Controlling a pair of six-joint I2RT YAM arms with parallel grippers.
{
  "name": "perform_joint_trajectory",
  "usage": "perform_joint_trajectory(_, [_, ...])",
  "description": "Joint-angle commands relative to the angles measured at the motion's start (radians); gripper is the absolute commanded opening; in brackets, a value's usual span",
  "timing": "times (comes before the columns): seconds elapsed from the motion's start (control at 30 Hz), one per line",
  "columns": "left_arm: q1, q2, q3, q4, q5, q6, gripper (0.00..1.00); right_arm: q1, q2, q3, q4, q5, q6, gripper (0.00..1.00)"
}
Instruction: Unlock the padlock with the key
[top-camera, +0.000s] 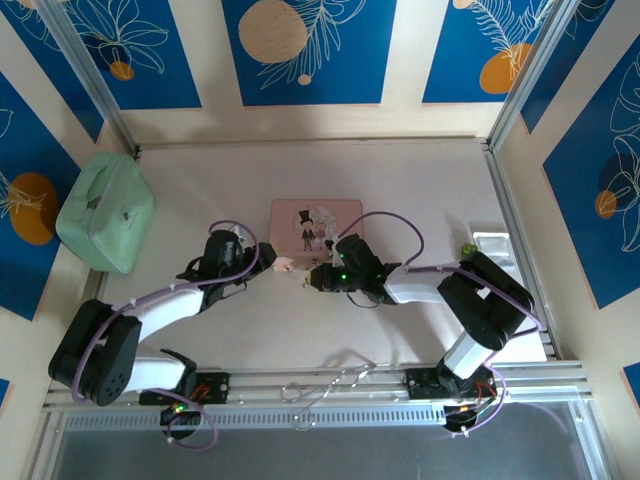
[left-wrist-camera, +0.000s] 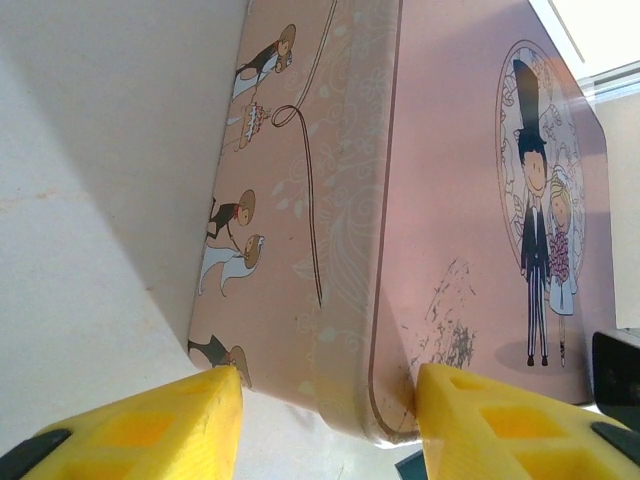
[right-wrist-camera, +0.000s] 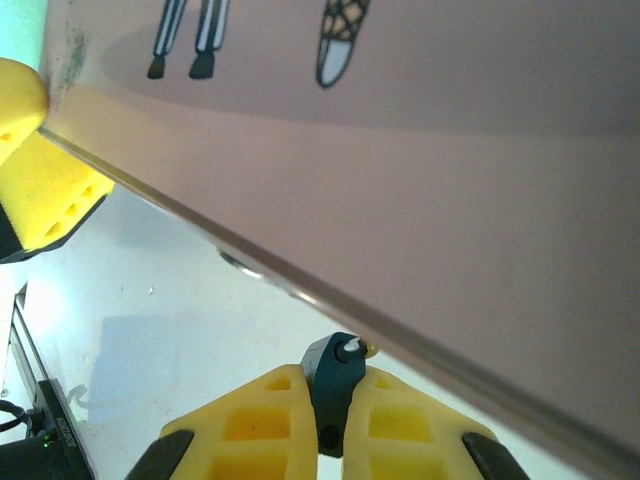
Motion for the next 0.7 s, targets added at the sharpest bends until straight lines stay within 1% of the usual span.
perform_joint_trajectory(0.0, [0.009, 0.023, -0.066, -0.150, -0.028, 0.011, 0.49, -0.022, 0.062, -0.052, 0.012, -0.038, 0.146, 0.00])
perform_joint_trajectory(0.13, [0.009, 0.011, -0.089, -0.152, -0.027, -0.002, 0.48, -0.010, 0.100, -0.070, 0.121, -0.024, 0.172, 0.00])
perform_joint_trajectory(0.23, [0.010, -0.013, -0.087, -0.180, -0.017, 0.000, 0.48, 0.003, 0.096, -0.090, 0.155, -0.003, 0.159, 0.00])
perform_joint_trajectory(0.4, [0.011, -0.070, -0.035, -0.257, -0.023, 0.033, 0.50, 0.015, 0.042, -0.104, 0.066, 0.062, 0.104, 0.00])
perform_joint_trajectory(0.5, [0.012, -0.084, 0.016, -0.271, -0.028, 0.040, 0.56, 0.014, 0.006, -0.119, 0.046, 0.094, 0.103, 0.00])
perform_joint_trajectory(0.57, [0.012, -0.067, 0.055, -0.263, -0.029, 0.044, 0.59, 0.014, -0.006, -0.122, 0.044, 0.103, 0.102, 0.00])
perform_joint_trajectory(0.67, [0.012, 0.007, 0.113, -0.256, -0.018, 0.053, 0.59, 0.019, -0.008, -0.104, 0.027, 0.110, 0.100, 0.00])
